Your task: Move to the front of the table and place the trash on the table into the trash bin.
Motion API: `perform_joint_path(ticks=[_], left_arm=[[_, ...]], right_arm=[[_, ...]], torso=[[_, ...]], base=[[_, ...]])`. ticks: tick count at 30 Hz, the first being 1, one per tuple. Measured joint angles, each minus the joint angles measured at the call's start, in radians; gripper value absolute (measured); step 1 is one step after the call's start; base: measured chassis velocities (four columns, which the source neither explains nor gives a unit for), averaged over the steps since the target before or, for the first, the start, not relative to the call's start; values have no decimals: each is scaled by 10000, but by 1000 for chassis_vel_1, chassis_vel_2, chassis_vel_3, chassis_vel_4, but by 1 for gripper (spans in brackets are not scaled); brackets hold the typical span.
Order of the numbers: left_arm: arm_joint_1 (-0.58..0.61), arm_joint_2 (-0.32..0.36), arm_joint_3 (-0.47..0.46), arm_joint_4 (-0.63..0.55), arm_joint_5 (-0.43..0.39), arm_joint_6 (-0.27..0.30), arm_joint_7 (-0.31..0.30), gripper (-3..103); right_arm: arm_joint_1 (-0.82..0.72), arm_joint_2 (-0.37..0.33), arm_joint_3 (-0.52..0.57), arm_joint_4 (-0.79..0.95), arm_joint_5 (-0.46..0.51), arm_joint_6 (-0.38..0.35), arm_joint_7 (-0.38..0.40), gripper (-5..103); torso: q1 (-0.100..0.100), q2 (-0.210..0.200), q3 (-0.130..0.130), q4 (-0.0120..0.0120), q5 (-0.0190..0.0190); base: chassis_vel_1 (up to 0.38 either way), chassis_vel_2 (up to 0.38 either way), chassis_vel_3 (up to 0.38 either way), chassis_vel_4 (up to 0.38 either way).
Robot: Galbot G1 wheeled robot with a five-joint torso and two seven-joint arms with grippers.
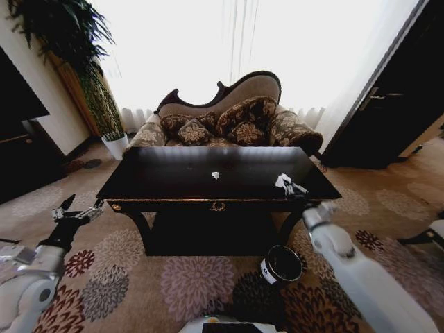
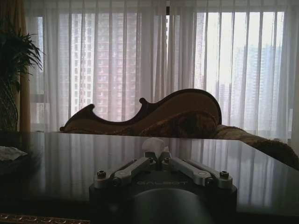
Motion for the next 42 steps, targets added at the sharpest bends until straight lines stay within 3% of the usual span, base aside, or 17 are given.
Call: perform_joint_path(ticks=[2, 4, 9, 11, 15, 22, 33, 42], left_arm=[[1, 0, 1, 0, -1, 1, 0, 100], [1, 0, 0, 0, 0, 1, 0, 100], [0, 0, 0, 0, 0, 1, 0, 100], [0, 0, 0, 0, -1, 1, 0, 100], [0, 0, 0, 0, 0, 1, 1, 100], [0, 0, 0, 1, 0, 2, 0, 100], [1, 0, 0, 1, 0, 4, 0, 100], [0, 0, 0, 0, 0, 4, 0, 100]], right_arm=[[-263, 183, 192, 32, -232, 167, -109, 1], [-856, 802, 628, -41, -941, 757, -360, 1], [-1393, 1880, 817, -480, -1464, 1353, -567, 1], [-1538, 2605, 785, -1206, -1786, 1817, -652, 1], [-1555, 3185, 497, -2533, -2212, 2357, -731, 1], [-839, 3472, -152, -5280, -2983, 3093, -726, 1], [1916, 3071, -1006, -11208, -4228, 4210, -522, 1], [3178, 3160, -1144, -13199, -4534, 4426, -669, 1]], torso=[[-1, 0, 0, -1, -1], [-1, 0, -1, 1, 0], [1, -1, 1, 1, 5], [0, -2, 0, 2, 2], [0, -2, 0, 2, 1], [2, -2, 1, 1, 5], [3, -4, 3, 3, 7], [2, -4, 3, 0, 5]], base=[[0, 0, 0, 0], [0, 0, 0, 0], [0, 0, 0, 0], [0, 0, 0, 0], [0, 0, 0, 0], [0, 0, 0, 0], [0, 0, 0, 0], [0, 0, 0, 0]])
